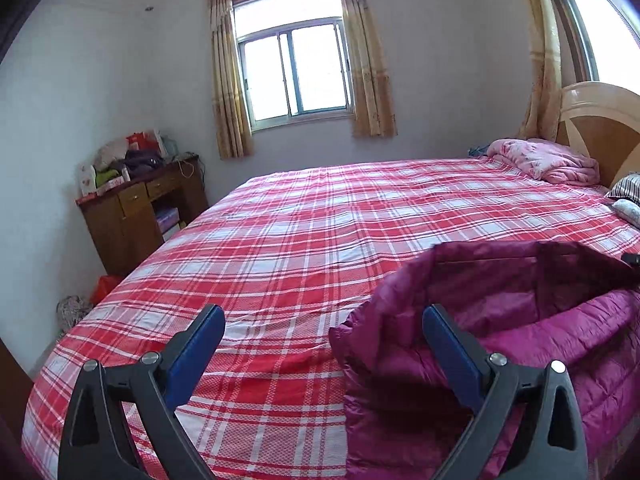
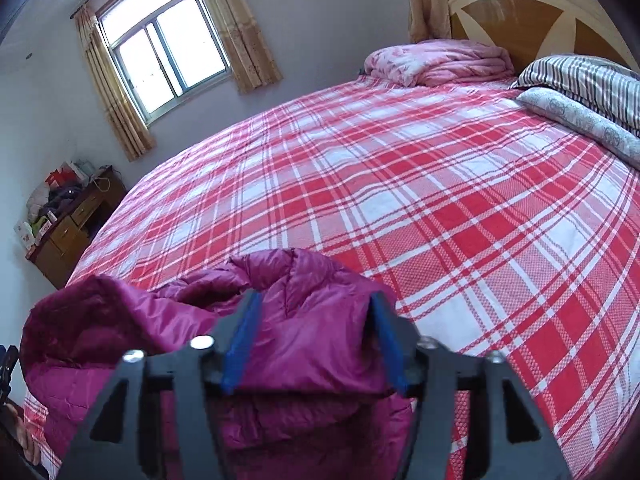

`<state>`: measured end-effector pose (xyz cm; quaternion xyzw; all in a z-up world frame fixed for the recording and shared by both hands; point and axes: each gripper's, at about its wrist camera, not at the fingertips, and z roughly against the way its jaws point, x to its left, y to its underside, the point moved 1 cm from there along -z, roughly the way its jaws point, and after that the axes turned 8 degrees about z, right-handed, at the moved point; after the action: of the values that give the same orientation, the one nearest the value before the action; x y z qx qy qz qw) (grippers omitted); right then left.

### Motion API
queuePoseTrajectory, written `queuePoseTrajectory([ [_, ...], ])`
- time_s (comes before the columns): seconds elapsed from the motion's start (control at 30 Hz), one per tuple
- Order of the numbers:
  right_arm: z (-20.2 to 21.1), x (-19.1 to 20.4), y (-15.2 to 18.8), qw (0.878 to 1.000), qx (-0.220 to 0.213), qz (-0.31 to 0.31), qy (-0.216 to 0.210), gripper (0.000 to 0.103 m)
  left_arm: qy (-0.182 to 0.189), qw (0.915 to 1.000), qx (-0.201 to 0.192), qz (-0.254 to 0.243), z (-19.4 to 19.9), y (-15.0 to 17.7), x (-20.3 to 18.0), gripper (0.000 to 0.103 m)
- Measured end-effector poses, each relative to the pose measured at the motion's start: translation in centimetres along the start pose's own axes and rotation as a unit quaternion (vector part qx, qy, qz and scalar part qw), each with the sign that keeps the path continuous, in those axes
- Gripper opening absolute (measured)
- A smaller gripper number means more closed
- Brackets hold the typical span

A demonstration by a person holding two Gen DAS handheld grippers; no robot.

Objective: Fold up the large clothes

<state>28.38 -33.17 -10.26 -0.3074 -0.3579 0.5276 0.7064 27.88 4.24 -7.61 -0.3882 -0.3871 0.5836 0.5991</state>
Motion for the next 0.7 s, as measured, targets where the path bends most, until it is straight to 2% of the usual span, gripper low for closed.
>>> queuePoseTrajectory([
  [0.03, 0.6, 0.6, -0.2, 1.0, -0.015, 0.007, -0.002, 0.095, 0.005, 0.9999, -0.004, -0.013, 0.3, 0.3, -0.9, 0.1],
  [0.13, 1.7, 3.6, 0.0, 0.998, -0.021, 0.052, -0.014, 0.095, 0.015, 0.9973, -0.009, -0.072, 0.5, 1.7, -4.3, 0.1],
  [0.2, 1.4, 5.8, 0.6, 0.996, -0.007, 0.088, -0.028, 0.092, 0.001, 0.9929, -0.02, -0.117, 0.1, 2.6, -6.7, 0.1],
  [0.33, -1.6, 9.3, 2.0, 0.986, 0.049, 0.16, -0.023, 0.073, -0.009, 0.9867, -0.018, -0.161, -2.4, 2.6, -9.9, 0.1],
  [0.37, -2.6, 9.5, 2.2, 0.984, 0.06, 0.165, -0.021, 0.069, -0.017, 0.9856, -0.018, -0.167, -2.9, 2.4, -10.3, 0.1],
  [0.5, -6.3, 8.8, 1.8, 0.982, 0.095, 0.16, 0.002, 0.068, -0.051, 0.9822, -0.006, -0.18, -6.7, 1.7, -11.3, 0.1],
  [0.7, -9.4, 7.9, 1.2, 0.982, 0.11, 0.153, 0.02, 0.068, -0.1, 0.9804, 0.061, -0.158, -13.3, 3.1, -10.7, 0.1],
])
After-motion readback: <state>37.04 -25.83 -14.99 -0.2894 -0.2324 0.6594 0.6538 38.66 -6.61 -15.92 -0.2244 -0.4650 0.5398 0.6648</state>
